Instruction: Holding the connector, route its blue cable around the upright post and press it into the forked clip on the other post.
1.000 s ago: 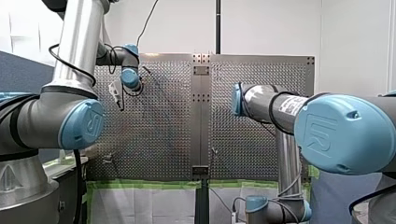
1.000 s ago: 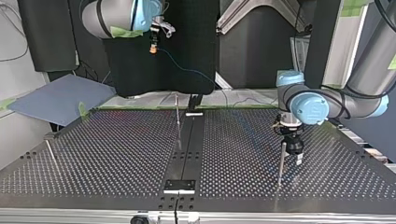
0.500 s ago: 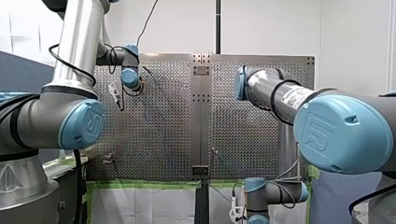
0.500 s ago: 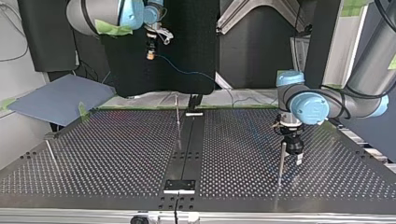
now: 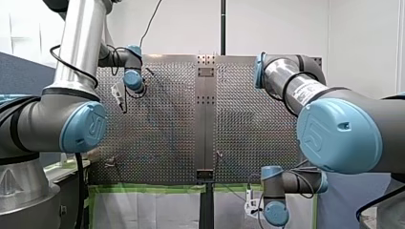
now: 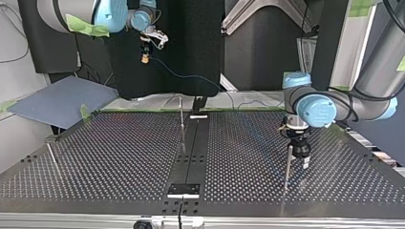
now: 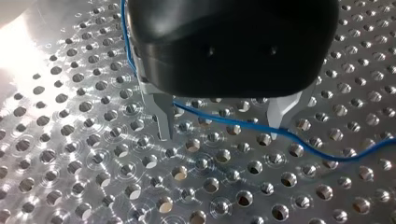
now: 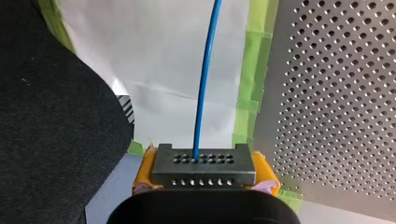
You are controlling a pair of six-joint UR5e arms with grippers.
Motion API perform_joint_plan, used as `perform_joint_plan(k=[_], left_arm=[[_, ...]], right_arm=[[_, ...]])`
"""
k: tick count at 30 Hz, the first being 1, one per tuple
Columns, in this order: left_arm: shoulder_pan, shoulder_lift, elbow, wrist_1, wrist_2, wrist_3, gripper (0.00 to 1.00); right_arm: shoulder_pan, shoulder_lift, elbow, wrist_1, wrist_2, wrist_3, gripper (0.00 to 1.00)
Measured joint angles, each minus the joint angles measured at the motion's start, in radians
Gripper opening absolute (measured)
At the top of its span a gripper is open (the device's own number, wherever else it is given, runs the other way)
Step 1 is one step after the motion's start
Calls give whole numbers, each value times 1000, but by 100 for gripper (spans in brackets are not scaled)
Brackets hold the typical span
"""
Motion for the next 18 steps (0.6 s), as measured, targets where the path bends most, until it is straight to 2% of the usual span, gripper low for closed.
perform_joint_plan(k=[4, 7, 13, 18], left_arm=[[-1, 0, 0, 0, 0, 0, 100], [-1, 0, 0, 0, 0, 0, 100], [-1, 0, 0, 0, 0, 0, 100], [-1, 0, 0, 0, 0, 0, 100]], right_arm=[[-33, -34, 0, 13, -34, -3, 0], [-46, -62, 1, 8, -62, -10, 0], [-46, -115, 1, -7, -115, -30, 0], [-40, -154, 2, -10, -154, -35, 0]])
